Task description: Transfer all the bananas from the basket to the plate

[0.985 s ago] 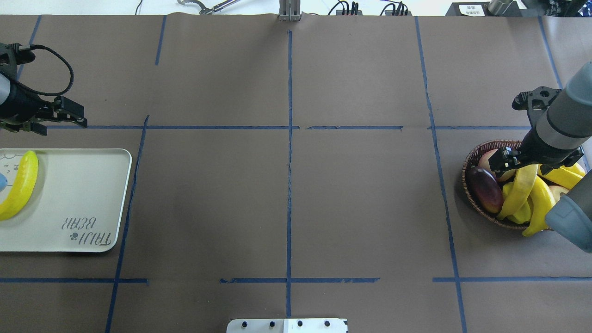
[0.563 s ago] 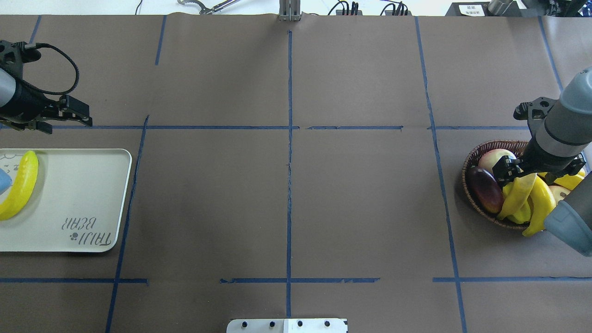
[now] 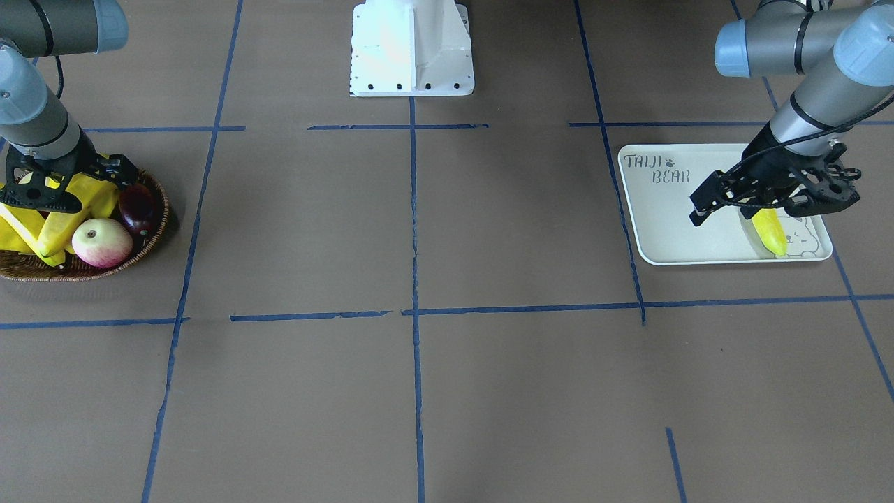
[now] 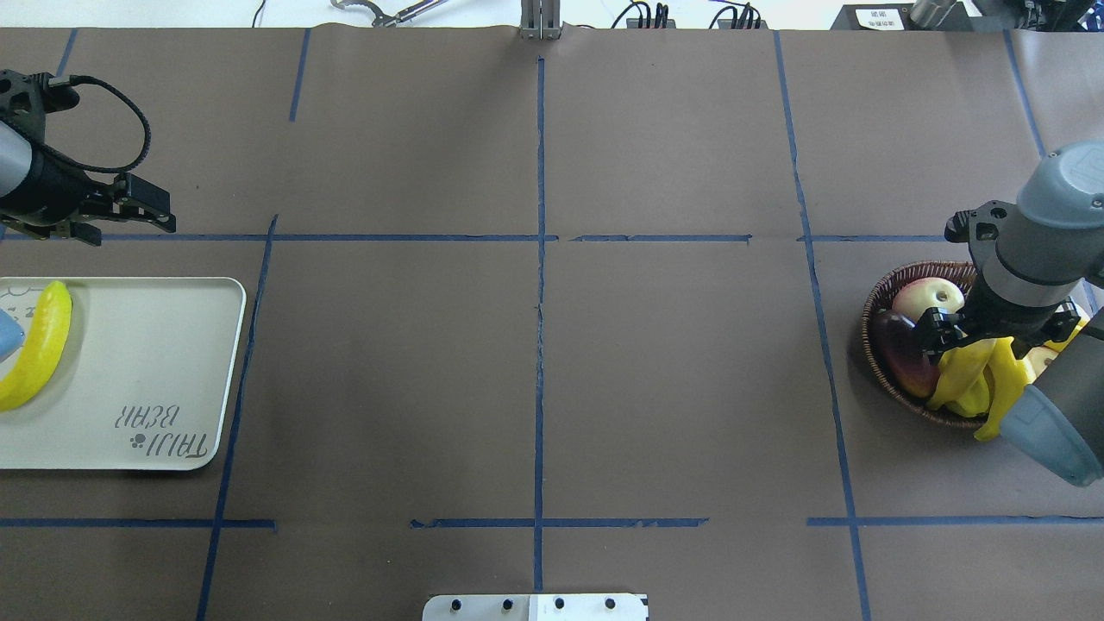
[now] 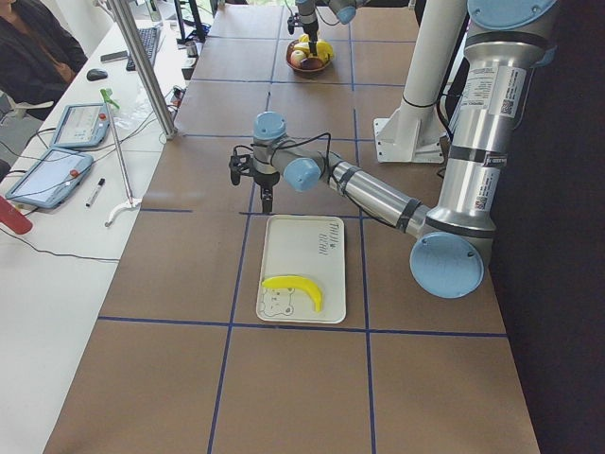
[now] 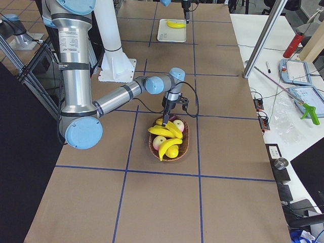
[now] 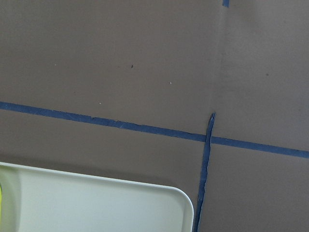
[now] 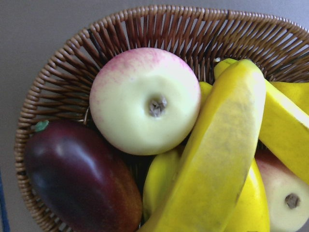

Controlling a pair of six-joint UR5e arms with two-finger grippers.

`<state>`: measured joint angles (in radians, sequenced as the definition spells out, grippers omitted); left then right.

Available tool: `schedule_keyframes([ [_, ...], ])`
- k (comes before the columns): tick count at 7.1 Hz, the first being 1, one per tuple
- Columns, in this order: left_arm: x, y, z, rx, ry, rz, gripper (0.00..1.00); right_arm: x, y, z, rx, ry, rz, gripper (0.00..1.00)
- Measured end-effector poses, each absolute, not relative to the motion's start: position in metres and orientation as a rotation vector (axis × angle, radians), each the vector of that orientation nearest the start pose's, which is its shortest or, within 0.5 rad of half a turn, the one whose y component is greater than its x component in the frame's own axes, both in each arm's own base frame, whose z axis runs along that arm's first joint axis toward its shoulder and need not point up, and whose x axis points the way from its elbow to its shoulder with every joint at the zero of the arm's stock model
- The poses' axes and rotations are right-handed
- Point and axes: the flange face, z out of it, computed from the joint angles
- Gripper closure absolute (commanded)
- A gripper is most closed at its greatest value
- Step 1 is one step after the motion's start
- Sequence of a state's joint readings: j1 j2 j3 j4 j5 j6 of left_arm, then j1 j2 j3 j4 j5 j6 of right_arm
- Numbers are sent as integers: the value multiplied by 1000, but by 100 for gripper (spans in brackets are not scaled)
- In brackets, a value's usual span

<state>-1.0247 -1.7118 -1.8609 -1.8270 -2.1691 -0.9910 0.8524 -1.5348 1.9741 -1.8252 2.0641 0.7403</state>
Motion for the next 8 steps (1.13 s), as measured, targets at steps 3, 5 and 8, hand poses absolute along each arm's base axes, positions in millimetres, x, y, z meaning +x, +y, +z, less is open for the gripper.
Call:
schedule_keyframes([
  [3,218,-506,420,81,876,-208,0,-256,-423,494,-201,-478,-23,74],
  [5,218,-506,420,80,876,-208,0,-255,-423,488,-198,-486,-24,78],
  [8,219,-506,419,81,878,-207,0,-241,-415,463,-202,-484,-11,82],
])
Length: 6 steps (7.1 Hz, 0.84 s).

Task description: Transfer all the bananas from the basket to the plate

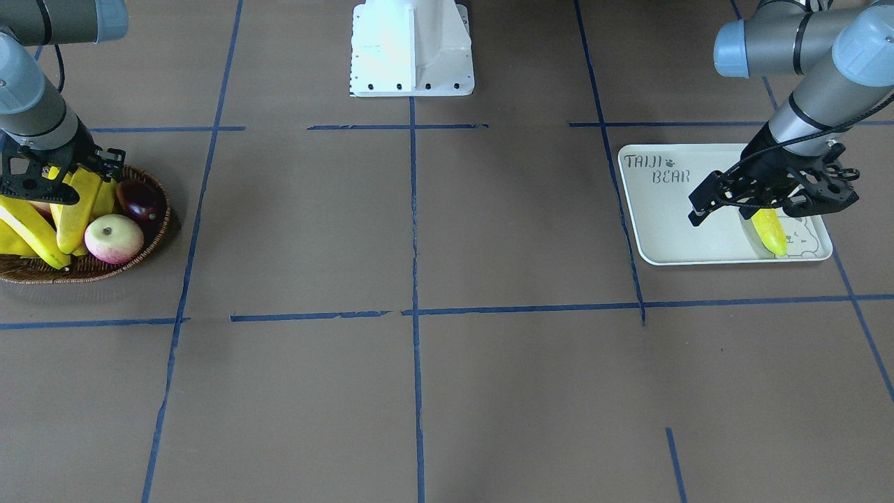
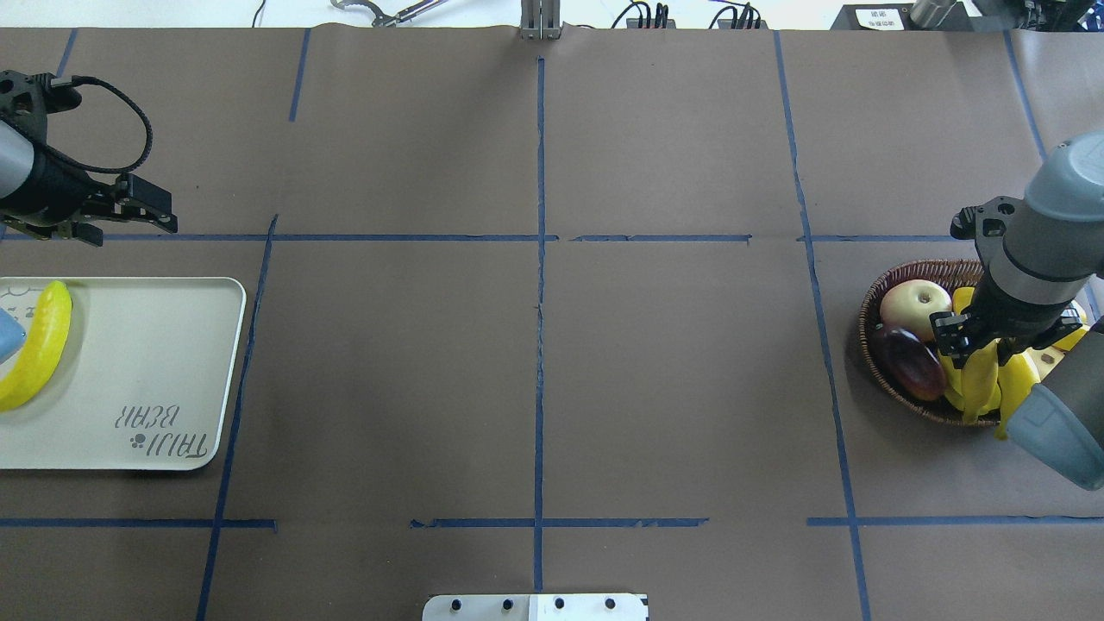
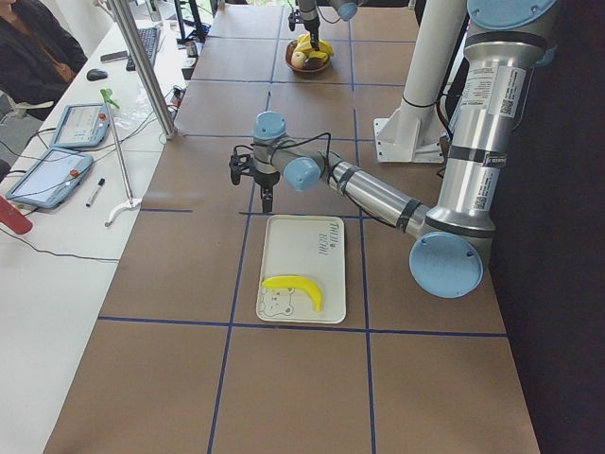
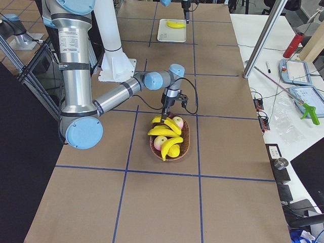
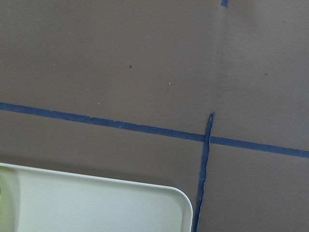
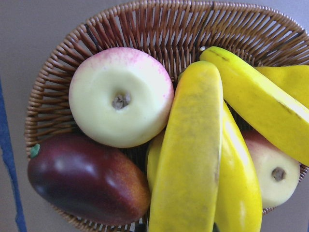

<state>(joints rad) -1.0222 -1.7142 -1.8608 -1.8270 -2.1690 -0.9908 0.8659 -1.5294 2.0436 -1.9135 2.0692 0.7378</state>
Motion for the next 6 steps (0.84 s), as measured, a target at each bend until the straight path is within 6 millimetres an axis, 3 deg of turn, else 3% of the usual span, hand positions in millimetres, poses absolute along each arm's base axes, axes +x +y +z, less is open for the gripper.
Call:
schedule_keyframes([
  [2,220,-507,417,81,879,-206,0,-223,-418,453,-197,-482,23,92],
  [4,220,-507,417,80,879,-206,0,-200,-434,441,-176,-489,79,100],
  [6,221,-508,415,84,882,-204,0,-197,-458,389,-105,-526,92,100],
])
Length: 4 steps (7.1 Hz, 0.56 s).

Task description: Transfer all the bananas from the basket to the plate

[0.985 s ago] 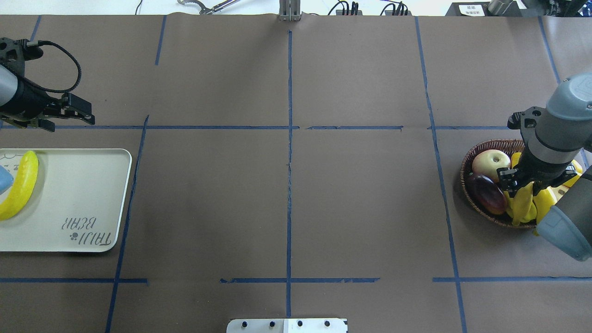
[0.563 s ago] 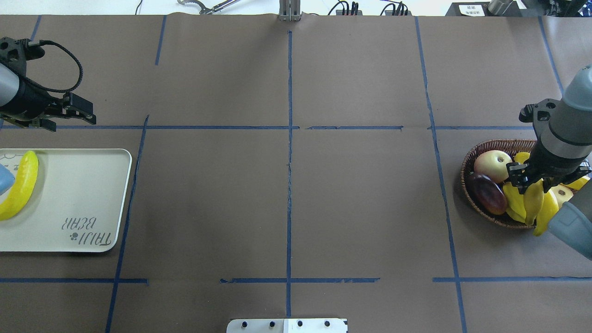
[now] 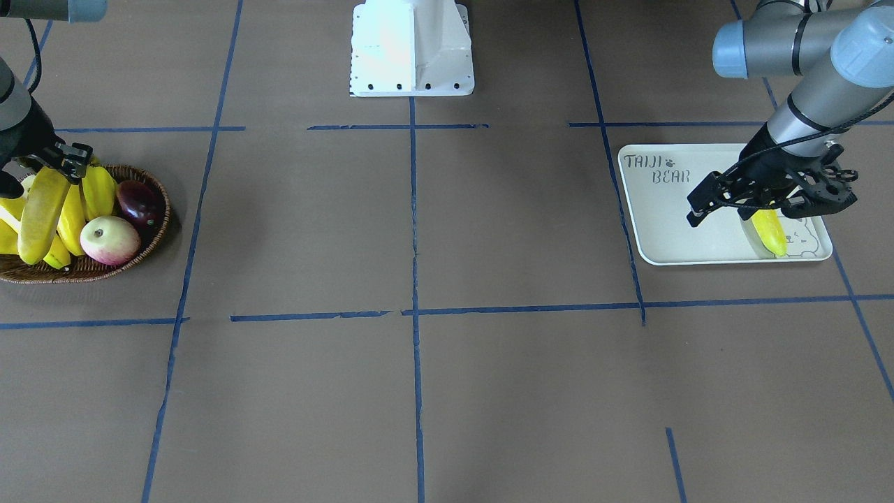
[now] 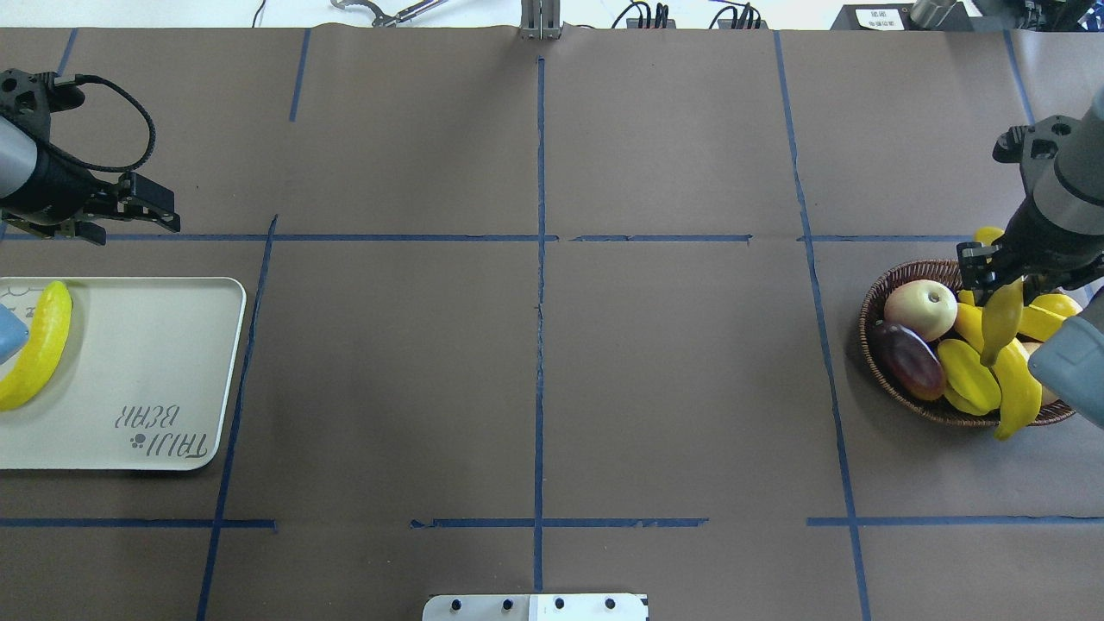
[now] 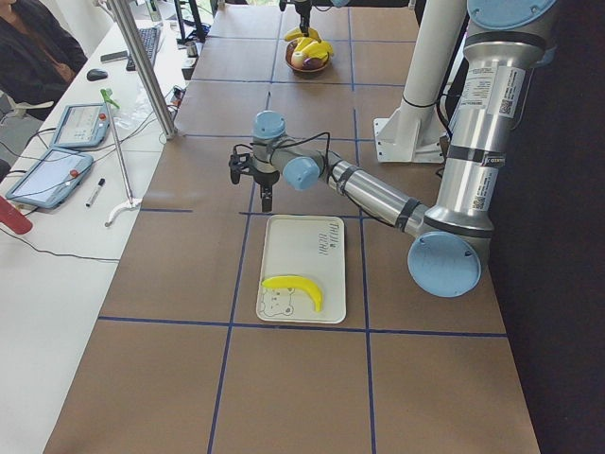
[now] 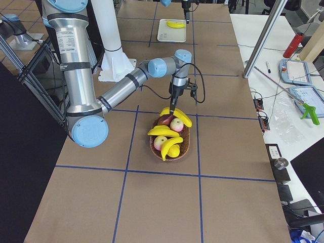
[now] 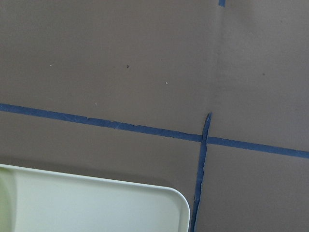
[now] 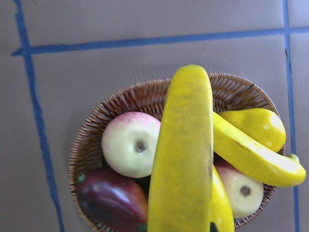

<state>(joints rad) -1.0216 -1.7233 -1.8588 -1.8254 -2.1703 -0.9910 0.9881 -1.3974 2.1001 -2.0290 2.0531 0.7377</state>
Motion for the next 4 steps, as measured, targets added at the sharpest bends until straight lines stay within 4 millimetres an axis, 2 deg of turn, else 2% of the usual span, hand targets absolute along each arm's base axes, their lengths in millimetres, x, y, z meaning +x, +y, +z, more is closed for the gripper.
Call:
schedule_keyframes([
  [1,223,-510,407,93,889,-201,0,-204,-466,354,-52,-562,74,100],
  [2,231,-513,395,101,902,-199,0,-219,-472,314,1,-612,39,100],
  [4,264,-514,359,91,954,-209,0,-244,-466,248,43,-741,-40,100],
])
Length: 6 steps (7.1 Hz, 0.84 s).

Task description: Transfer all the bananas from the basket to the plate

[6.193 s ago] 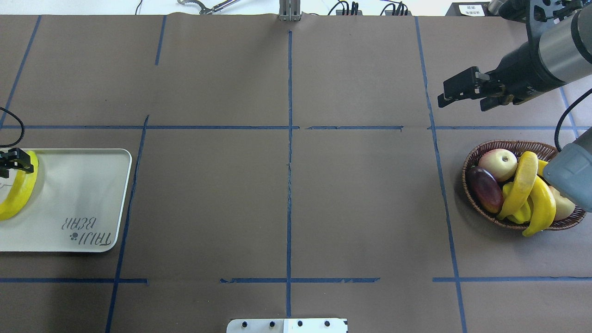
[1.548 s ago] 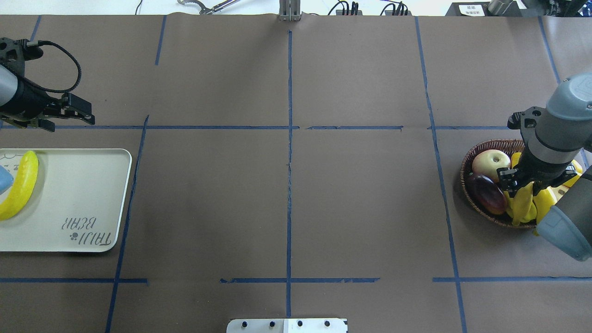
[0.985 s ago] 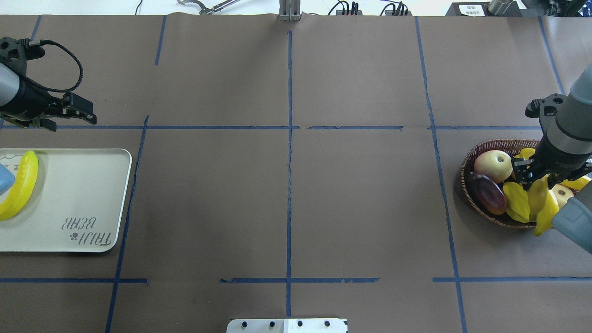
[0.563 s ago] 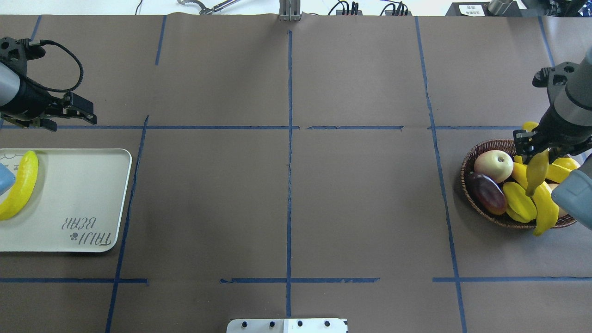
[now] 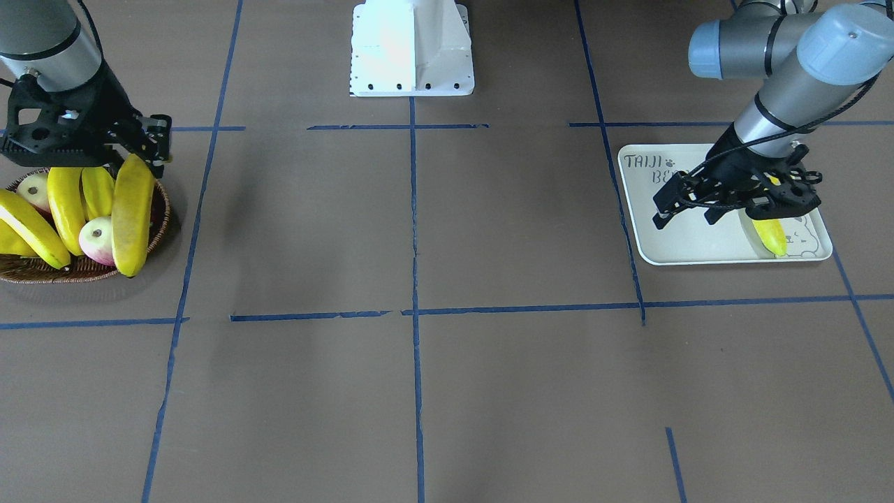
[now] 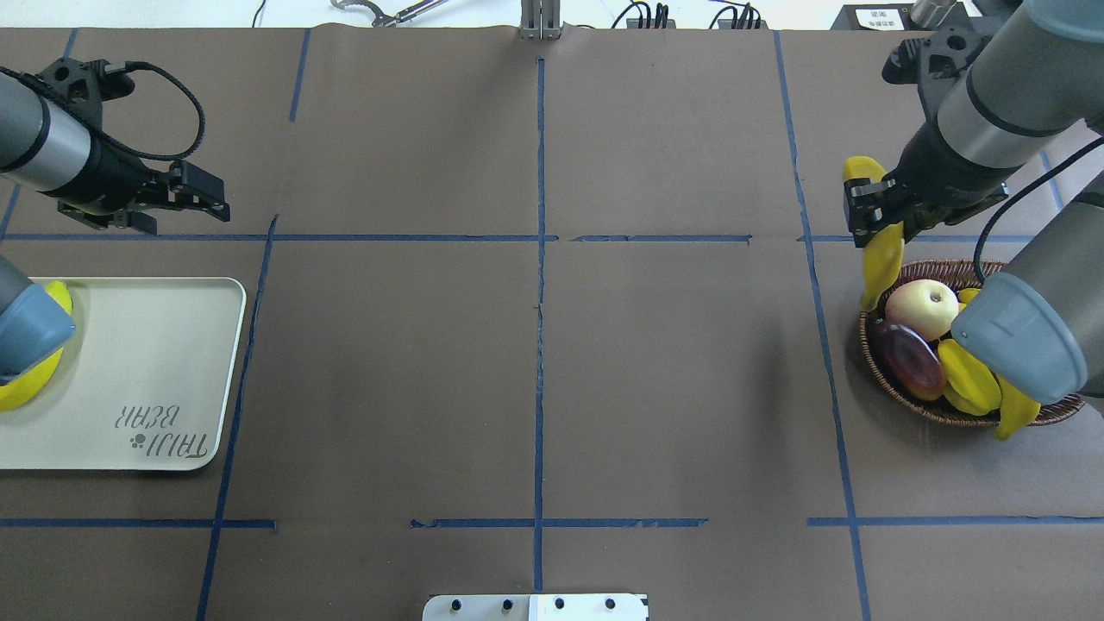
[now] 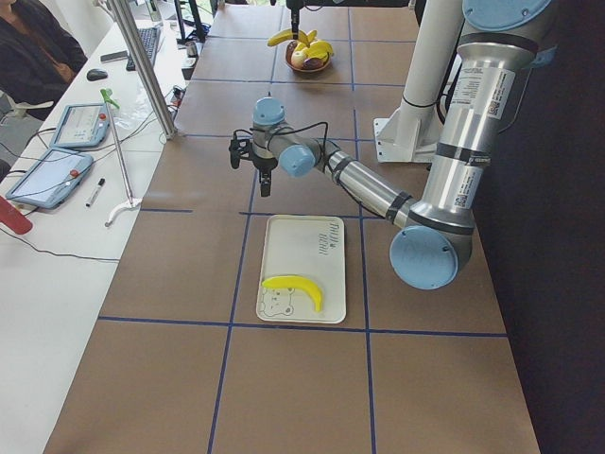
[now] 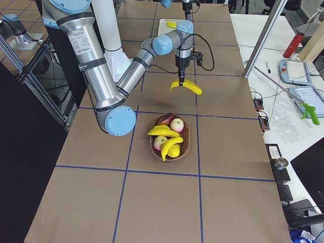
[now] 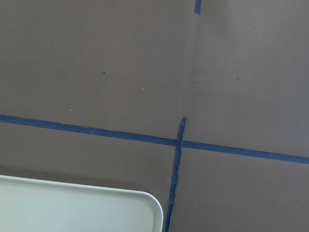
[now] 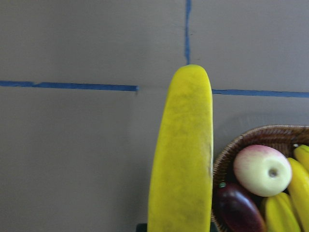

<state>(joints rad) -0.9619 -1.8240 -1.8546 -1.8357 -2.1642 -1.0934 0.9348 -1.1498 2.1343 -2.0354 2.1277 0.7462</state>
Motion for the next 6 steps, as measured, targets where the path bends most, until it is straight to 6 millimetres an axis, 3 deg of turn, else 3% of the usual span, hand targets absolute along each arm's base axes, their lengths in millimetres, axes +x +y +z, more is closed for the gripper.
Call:
schedule_keyframes([
  [2,309,-507,291,72,1079,-245,0,-253,-444,196,94,-874,-101,100],
  [3,322,-501,261,68,1177,-279,0,-268,-431,178,134,-946,-142,100],
  [6,320,-482,207,-15,1493,-427,0,-313,-391,143,168,-1117,-183,100],
])
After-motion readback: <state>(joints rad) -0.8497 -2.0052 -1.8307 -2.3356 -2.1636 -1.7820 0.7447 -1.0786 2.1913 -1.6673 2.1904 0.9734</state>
